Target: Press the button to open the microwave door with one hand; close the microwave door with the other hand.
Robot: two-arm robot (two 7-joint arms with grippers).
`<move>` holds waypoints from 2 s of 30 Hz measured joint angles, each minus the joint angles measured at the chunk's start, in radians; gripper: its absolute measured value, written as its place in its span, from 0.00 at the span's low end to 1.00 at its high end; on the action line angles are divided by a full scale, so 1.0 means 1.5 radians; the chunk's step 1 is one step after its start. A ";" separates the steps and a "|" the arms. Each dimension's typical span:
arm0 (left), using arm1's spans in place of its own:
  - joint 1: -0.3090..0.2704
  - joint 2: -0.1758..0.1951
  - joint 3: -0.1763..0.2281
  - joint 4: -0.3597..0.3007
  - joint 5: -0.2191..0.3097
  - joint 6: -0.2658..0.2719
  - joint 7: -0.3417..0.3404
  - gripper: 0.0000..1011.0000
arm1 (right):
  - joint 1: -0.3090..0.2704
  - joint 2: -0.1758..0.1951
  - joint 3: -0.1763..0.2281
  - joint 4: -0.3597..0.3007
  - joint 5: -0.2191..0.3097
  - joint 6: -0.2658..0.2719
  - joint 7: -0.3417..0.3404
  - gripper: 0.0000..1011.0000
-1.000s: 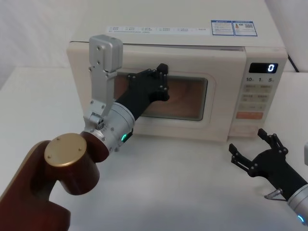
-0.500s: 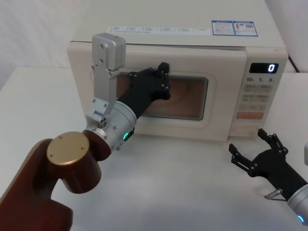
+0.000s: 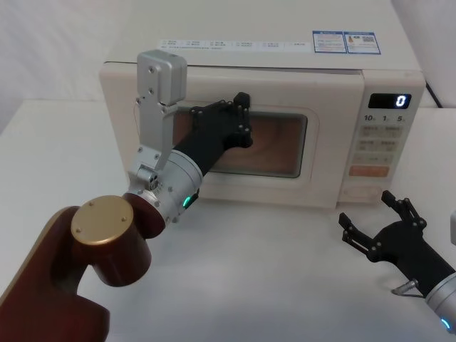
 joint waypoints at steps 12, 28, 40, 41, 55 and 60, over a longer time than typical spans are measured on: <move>-0.003 -0.002 -0.004 0.008 0.002 -0.004 -0.004 0.00 | 0.000 0.000 0.000 0.000 0.000 0.000 0.000 0.99; -0.010 -0.005 -0.009 0.020 0.000 -0.007 -0.007 0.00 | 0.000 0.000 0.000 0.000 0.000 0.000 0.000 0.99; -0.011 -0.007 -0.009 0.022 0.000 -0.007 -0.006 0.00 | 0.000 0.000 0.000 0.000 0.000 0.000 0.000 0.99; -0.010 -0.007 -0.010 0.021 0.000 -0.006 -0.006 0.00 | 0.000 0.000 0.000 0.000 0.000 0.000 0.000 0.99; 0.048 0.017 -0.016 -0.046 -0.038 0.005 -0.019 0.00 | 0.000 0.000 0.000 0.000 0.000 0.000 0.000 0.99; 0.089 0.034 -0.021 -0.084 -0.043 -0.007 -0.016 0.00 | 0.000 0.000 0.000 0.000 0.000 0.000 0.000 0.99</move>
